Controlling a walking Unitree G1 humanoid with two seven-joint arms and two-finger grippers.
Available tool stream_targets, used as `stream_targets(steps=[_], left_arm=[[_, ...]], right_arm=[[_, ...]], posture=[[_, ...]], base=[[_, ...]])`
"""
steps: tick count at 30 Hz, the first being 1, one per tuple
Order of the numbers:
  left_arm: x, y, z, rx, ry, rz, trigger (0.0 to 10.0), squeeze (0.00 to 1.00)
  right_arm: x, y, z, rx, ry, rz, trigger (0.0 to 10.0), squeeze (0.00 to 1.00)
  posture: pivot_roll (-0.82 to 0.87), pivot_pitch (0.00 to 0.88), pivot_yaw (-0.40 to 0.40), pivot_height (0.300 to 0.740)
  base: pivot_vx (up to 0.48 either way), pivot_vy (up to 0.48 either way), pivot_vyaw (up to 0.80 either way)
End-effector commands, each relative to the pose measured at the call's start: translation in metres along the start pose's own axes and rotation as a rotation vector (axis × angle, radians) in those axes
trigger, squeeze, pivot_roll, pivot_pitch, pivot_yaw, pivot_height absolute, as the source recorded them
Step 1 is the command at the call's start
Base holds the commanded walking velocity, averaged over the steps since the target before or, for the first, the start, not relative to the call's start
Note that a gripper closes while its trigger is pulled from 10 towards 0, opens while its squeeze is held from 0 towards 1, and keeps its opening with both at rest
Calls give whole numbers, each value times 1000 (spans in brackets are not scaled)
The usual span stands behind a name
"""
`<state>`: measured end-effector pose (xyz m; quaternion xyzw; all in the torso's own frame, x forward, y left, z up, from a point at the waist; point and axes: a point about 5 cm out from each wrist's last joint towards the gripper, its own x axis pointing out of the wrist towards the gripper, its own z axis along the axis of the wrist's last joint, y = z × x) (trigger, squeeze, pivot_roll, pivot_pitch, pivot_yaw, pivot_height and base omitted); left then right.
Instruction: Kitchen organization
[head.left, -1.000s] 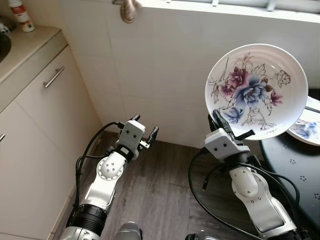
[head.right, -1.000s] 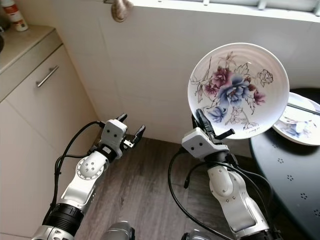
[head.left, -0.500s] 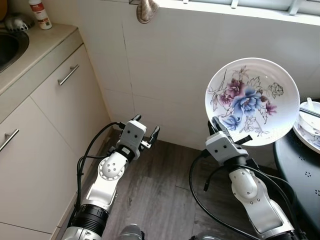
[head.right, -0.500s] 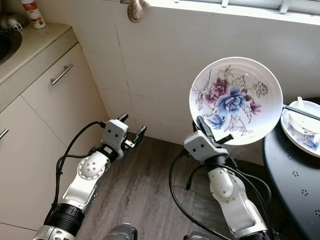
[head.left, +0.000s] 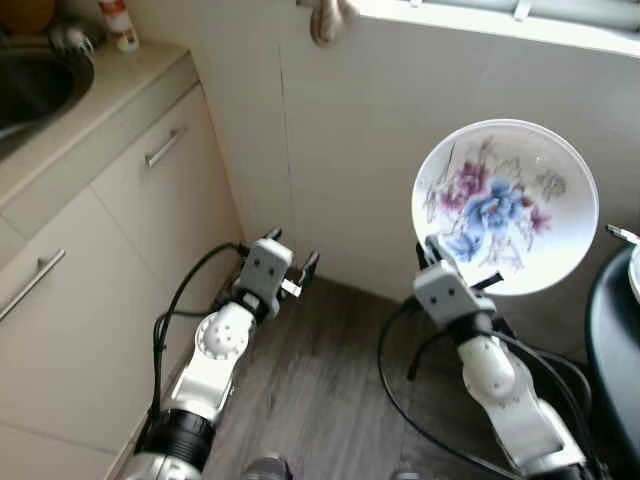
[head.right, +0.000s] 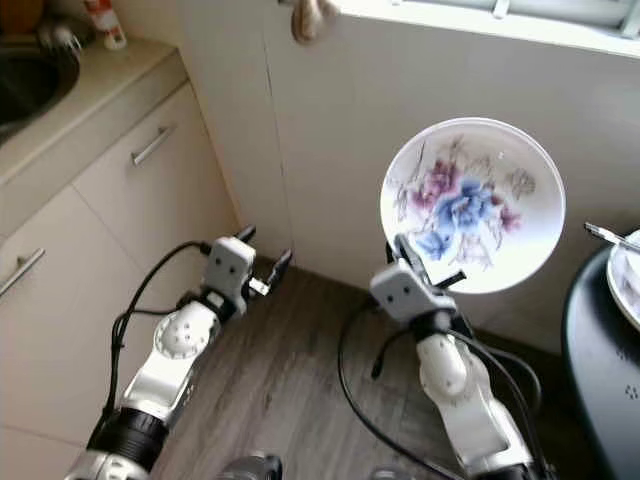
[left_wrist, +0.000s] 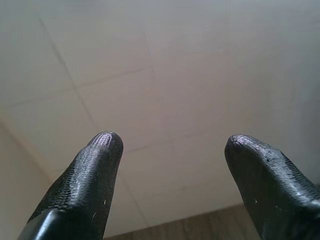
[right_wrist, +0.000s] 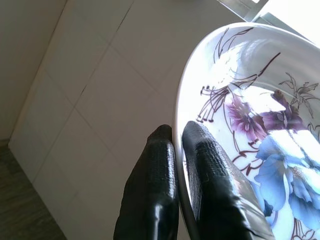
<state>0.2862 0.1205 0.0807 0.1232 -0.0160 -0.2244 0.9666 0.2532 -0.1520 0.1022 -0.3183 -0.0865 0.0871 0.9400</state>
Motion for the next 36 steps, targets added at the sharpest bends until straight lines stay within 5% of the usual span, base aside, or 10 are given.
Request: stream_targets(steps=[1,28,29,30,31,32,36], left_arm=[[1,-3,0,-7,0,-10,10000,0],[0,0,3,-13,-34,15,10000,0],[0,0,3,-13,-37,17,10000,0],[0,1,3,-13,-39,20,10000,0],[0,1,3,-13,-39,20,10000,0],[-1,2,4,-14,-44,23,10000,0],[-1,3,5,-15,-51,26,10000,0]], right_arm=[[0,-5,0,3,-4,-16,0,0],[0,-4,-2,-7,-6,-16,0,0],[0,-4,-2,-1,-6,-23,1451,0],[1,-5,-3,6,-2,-29,7686,0],[1,-5,-3,6,-2,-29,7686,0],[1,-5,-2,13,-1,-35,10000,0],[2,-6,-3,24,9,-45,10000,0]], posture=[[38,0,-21,740],[39,0,-22,740],[39,0,-22,740],[40,0,-21,740],[40,0,-21,740],[40,0,-19,740],[41,0,-19,740]], base=[[0,0,800],[0,0,800],[0,0,800],[0,0,800],[0,0,800],[0,0,606],[263,0,152]])
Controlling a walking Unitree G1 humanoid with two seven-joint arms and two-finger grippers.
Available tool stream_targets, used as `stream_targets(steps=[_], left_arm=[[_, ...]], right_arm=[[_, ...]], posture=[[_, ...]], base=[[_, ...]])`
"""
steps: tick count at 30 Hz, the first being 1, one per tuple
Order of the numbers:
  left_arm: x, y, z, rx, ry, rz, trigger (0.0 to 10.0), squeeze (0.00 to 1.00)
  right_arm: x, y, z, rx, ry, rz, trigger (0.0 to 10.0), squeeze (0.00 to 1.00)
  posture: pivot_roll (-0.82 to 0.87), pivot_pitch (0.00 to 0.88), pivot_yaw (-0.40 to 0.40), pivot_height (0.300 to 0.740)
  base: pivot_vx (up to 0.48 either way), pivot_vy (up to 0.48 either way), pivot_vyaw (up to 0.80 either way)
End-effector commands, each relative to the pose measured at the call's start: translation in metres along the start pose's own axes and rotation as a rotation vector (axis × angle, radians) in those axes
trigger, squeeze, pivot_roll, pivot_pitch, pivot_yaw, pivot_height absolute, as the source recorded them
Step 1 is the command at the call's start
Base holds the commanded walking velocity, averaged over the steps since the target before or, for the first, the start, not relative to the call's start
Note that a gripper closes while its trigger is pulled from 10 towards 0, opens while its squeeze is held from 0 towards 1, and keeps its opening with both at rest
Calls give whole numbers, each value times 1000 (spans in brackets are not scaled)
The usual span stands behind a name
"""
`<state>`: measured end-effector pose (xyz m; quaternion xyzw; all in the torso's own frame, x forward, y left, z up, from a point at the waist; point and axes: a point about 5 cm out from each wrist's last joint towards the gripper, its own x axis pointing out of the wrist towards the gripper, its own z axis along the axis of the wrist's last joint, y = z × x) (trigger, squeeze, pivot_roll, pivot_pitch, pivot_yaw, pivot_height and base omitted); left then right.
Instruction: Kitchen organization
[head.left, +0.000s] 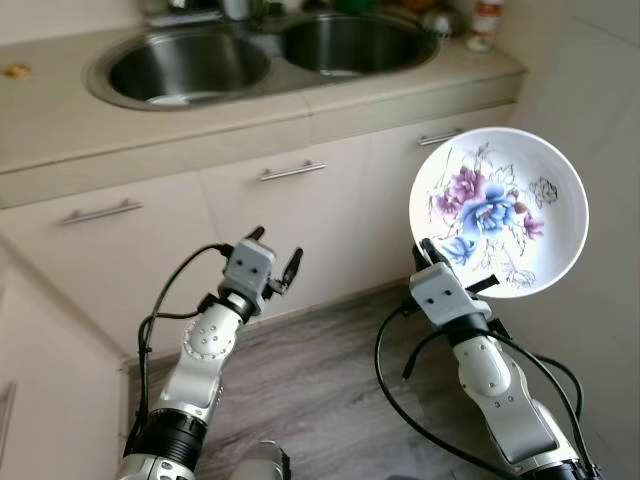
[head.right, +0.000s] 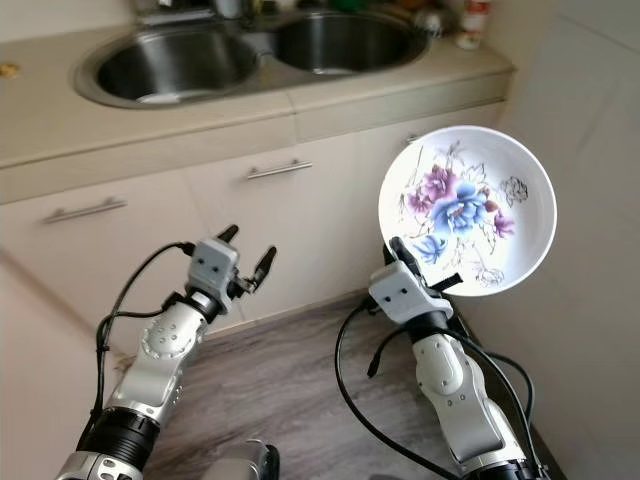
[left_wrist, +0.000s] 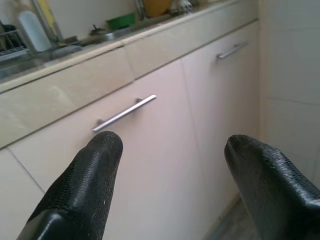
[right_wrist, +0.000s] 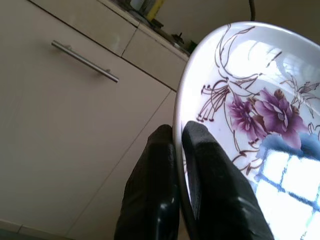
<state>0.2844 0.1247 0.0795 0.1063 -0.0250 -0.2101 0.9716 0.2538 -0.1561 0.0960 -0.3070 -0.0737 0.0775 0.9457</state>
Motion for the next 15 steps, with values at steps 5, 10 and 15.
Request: stream_targets(steps=[5,10,15], left_arm=[[3,2,8,14,-40,-3,10000,0],[4,4,10,16,-51,7,10000,0],[5,6,13,22,-65,27,10000,0]], right_arm=[[4,-9,5,0,-13,-44,10000,0],[6,-9,5,-49,-18,-42,10000,0],[7,-16,11,-12,-63,-100,10000,0]], posture=[[40,0,-17,740],[41,0,-18,740],[43,0,-21,740]], base=[[380,0,0],[385,0,640],[386,0,320]])
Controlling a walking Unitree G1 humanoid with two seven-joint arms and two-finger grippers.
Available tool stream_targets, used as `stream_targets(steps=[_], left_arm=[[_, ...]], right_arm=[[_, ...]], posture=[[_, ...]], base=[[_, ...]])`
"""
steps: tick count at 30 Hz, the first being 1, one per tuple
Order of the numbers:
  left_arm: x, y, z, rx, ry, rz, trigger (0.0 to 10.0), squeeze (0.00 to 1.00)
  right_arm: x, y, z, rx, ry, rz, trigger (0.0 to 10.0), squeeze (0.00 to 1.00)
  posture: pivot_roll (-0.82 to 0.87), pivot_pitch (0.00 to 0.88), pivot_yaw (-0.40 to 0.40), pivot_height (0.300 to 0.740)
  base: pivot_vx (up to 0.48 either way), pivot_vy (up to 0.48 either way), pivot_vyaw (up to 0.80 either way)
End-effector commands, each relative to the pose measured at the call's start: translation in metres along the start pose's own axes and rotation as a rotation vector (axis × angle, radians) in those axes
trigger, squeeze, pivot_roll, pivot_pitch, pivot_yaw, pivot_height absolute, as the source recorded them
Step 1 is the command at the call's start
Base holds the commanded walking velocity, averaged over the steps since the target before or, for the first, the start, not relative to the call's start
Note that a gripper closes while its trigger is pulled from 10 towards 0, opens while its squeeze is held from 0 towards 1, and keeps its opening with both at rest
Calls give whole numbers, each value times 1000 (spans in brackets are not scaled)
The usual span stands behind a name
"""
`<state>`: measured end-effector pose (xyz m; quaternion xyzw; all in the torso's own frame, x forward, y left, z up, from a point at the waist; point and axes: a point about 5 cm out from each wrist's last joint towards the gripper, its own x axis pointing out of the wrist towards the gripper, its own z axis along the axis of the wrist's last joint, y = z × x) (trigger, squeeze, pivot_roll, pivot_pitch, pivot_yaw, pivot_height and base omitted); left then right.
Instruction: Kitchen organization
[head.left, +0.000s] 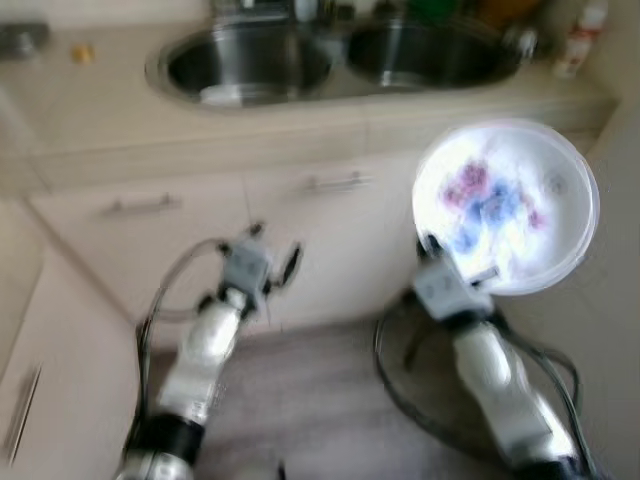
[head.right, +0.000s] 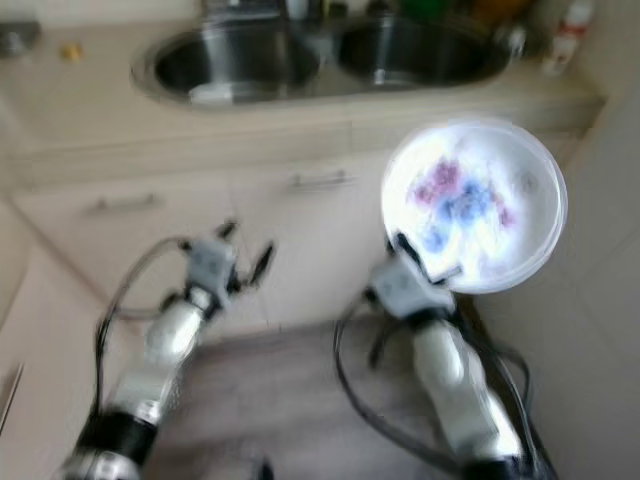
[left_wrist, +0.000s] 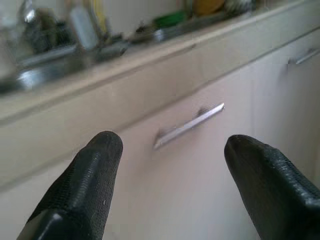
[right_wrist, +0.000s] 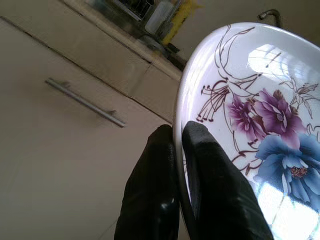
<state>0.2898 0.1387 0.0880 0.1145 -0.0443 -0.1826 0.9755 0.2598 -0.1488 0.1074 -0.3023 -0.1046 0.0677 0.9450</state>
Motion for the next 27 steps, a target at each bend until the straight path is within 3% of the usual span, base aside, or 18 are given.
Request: stream_targets(steps=[1,12,21,27], left_arm=[[6,-10,8,-4,-39,-29,10000,0],[7,-8,9,1,-49,-15,10000,0],[8,3,26,26,-155,62,10000,0],[8,4,25,34,-153,70,10000,0]], right_arm=[[-1,-17,-1,-13,-11,-73,10000,0],[1,-23,3,-62,-36,-124,10000,0],[2,-28,8,-110,-76,-167,10000,0],[2,-26,14,-202,-114,-148,10000,0]], posture=[[43,0,-21,740],[41,0,-23,740],[43,0,-23,740],[42,0,-22,740]], base=[[382,0,0],[379,0,0],[368,0,0],[354,0,230]])
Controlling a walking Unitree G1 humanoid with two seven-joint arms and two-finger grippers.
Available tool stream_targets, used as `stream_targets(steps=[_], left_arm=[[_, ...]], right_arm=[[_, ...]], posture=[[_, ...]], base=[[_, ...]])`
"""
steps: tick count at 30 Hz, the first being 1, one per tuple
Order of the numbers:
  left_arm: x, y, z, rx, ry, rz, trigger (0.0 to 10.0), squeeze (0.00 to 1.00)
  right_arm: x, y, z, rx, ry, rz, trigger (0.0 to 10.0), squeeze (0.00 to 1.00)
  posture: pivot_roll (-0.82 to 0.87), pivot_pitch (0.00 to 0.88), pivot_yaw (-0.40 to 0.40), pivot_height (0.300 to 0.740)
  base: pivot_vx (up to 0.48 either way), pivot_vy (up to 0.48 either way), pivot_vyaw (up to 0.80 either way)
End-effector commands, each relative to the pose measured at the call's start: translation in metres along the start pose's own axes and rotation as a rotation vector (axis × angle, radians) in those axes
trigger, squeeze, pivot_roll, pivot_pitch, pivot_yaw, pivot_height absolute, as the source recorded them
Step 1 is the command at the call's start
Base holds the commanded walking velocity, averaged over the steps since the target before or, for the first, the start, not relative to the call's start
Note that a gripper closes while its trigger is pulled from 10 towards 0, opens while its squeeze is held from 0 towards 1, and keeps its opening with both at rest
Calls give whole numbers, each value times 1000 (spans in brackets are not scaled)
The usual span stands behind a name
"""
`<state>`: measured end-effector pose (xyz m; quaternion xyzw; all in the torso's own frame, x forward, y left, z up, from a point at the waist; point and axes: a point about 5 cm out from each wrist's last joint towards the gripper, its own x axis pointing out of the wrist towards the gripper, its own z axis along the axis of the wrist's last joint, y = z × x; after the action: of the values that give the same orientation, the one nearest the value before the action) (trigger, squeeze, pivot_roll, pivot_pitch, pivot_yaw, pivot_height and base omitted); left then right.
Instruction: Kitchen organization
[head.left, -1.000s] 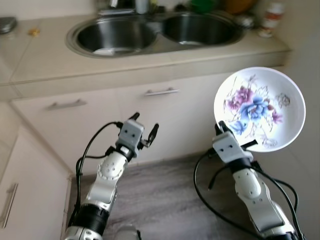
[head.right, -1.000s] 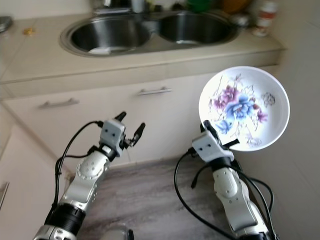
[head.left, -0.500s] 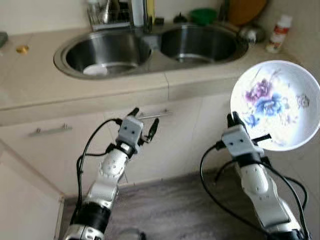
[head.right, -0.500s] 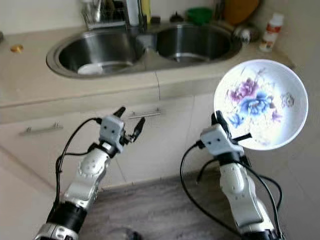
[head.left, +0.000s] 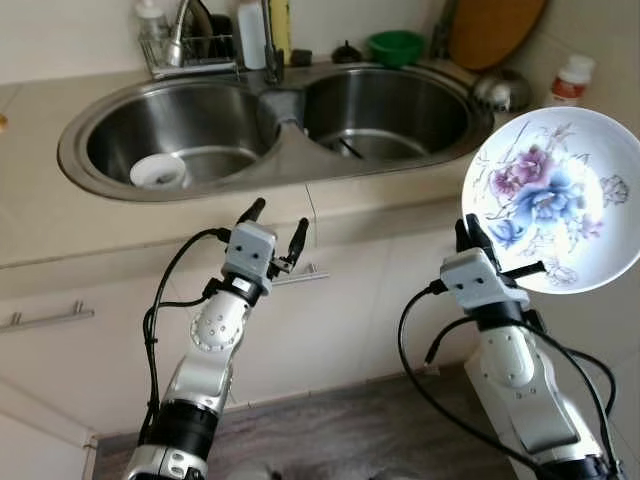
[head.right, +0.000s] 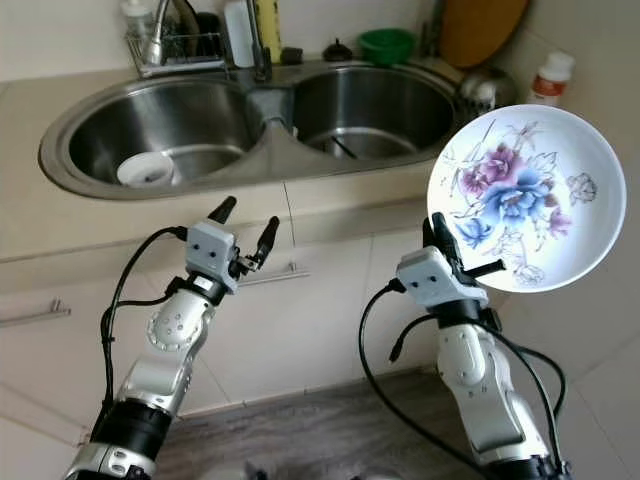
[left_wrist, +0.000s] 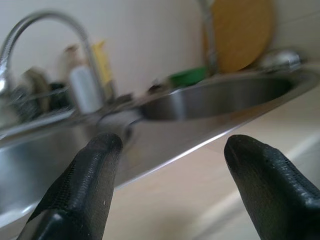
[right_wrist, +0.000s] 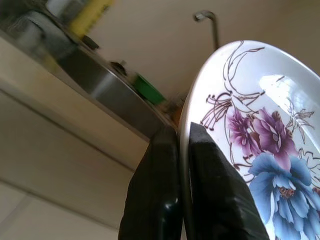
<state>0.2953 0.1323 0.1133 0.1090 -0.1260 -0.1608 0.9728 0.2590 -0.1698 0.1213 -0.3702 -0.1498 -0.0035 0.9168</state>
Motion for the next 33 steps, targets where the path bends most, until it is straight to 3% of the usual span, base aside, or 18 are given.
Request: stream_targets(steps=[1,3,13,24,28,33], left_arm=[[0,2,0,13,4,8,10000,0],[0,5,1,20,-8,27,10000,0],[2,7,2,26,-12,43,10000,0],[3,10,5,35,-38,69,10000,0],[5,12,7,36,-54,84,10000,0],[6,11,7,36,-56,83,10000,0]], right_arm=[[6,-3,14,-31,-76,-9,10000,0],[7,-1,18,-91,-111,-3,10000,0],[7,-2,21,-35,-122,-21,10000,0],[10,-3,22,20,-122,-14,10000,0],[17,-7,21,51,-129,21,10000,0],[39,-15,18,94,-126,51,10000,0]], posture=[[42,0,-22,740],[44,0,-22,740],[44,0,-21,740],[45,0,-21,740],[46,0,-20,740],[55,0,-24,740]], base=[[356,0,800],[323,0,800],[61,0,800],[0,0,0],[0,0,0],[0,0,0]])
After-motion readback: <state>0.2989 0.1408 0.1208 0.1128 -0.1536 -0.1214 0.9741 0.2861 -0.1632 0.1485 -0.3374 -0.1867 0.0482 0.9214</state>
